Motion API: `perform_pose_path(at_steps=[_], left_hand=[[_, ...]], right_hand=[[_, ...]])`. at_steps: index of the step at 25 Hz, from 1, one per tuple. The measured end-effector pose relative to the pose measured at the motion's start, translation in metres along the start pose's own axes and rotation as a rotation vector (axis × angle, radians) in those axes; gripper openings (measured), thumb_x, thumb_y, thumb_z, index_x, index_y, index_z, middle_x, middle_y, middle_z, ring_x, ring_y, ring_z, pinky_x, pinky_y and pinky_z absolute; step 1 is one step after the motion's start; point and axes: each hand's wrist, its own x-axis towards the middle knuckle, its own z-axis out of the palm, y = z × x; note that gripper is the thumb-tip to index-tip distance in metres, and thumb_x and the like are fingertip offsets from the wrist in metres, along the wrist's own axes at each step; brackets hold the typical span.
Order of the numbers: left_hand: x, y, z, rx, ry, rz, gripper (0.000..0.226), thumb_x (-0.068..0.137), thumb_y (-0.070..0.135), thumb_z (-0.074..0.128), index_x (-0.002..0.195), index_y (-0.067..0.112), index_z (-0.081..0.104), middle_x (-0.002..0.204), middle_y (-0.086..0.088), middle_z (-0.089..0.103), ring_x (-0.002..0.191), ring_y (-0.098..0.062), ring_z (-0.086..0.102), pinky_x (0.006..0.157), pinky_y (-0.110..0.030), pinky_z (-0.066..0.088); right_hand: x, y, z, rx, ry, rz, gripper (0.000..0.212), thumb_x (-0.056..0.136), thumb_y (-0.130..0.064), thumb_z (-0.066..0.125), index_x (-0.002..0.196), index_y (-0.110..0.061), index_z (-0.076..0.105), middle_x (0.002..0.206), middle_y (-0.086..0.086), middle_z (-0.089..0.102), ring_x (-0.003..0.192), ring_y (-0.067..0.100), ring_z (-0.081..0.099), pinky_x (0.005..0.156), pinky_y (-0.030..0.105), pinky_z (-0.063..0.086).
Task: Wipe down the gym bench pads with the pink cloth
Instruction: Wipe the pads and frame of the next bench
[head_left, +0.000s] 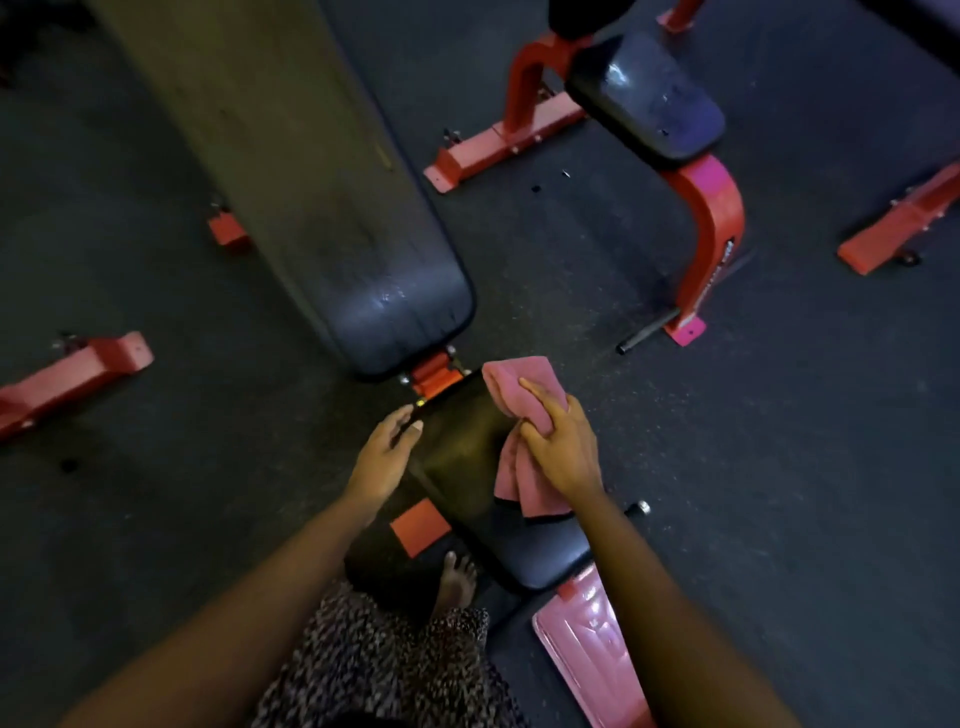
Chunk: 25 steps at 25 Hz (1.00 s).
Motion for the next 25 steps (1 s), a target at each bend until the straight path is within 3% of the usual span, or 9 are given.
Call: perform_pose_path(at_steps=[4,9,15,20,25], left_hand=[[-0.026,0.018,-0.081,-0.096,0.094,-0.003,0.044,0.097,0.018,0.045,0.139,0.010,0.038,0.143,-0.006,0.041,0.134,-0.019,0.037,0.101,-0.020,0.027],[0.001,-0.006,-0.196,0.005,0.148,-0.097,0.050,0.093,0.028,0.052,0.140,0.019,0.036,0.148,-0.008,0.033,0.134,-0.023,0.036,0.106,-0.034,0.032],[0.052,-0.041,-0.365,0.201,0.115,-0.178,0.046,0.094,0.029,0.049,0.138,0.014,0.040,0.147,-0.010,0.034,0.133,-0.024,0.036,0.105,-0.029,0.031],[0.101,-0.030,-0.489,0.019,0.187,-0.188,0.040,0.096,0.030,0.045,0.134,0.017,0.045,0.141,-0.007,0.042,0.130,-0.026,0.040,0.106,-0.038,0.032],[0.183,0.052,-0.537,-0.345,0.311,0.059,0.035,0.096,0.026,0.046,0.130,0.017,0.048,0.133,-0.006,0.052,0.113,-0.018,0.052,0.102,-0.035,0.036]], right_hand=[[0.008,-0.078,0.006,0.064,-0.020,-0.136,0.054,0.088,-0.030,0.057,0.138,-0.041,0.038,0.132,0.008,0.044,0.115,0.028,0.049,0.091,0.032,0.039],[0.050,-0.174,0.039,-0.016,-0.151,-0.328,0.050,0.091,-0.032,0.054,0.137,-0.039,0.038,0.130,0.004,0.044,0.114,0.022,0.049,0.088,0.026,0.035],[0.118,-0.310,0.123,-0.170,-0.275,-0.459,0.051,0.091,-0.035,0.054,0.138,-0.040,0.037,0.136,0.004,0.042,0.120,0.022,0.046,0.102,0.034,0.036],[0.174,-0.417,0.164,-0.174,-0.166,-0.439,0.051,0.090,-0.032,0.057,0.137,-0.039,0.039,0.133,0.009,0.045,0.116,0.025,0.049,0.097,0.033,0.038],[0.233,-0.493,0.151,-0.163,0.055,-0.414,0.051,0.087,-0.029,0.061,0.134,-0.038,0.044,0.122,0.010,0.051,0.109,0.029,0.053,0.088,0.031,0.039]])
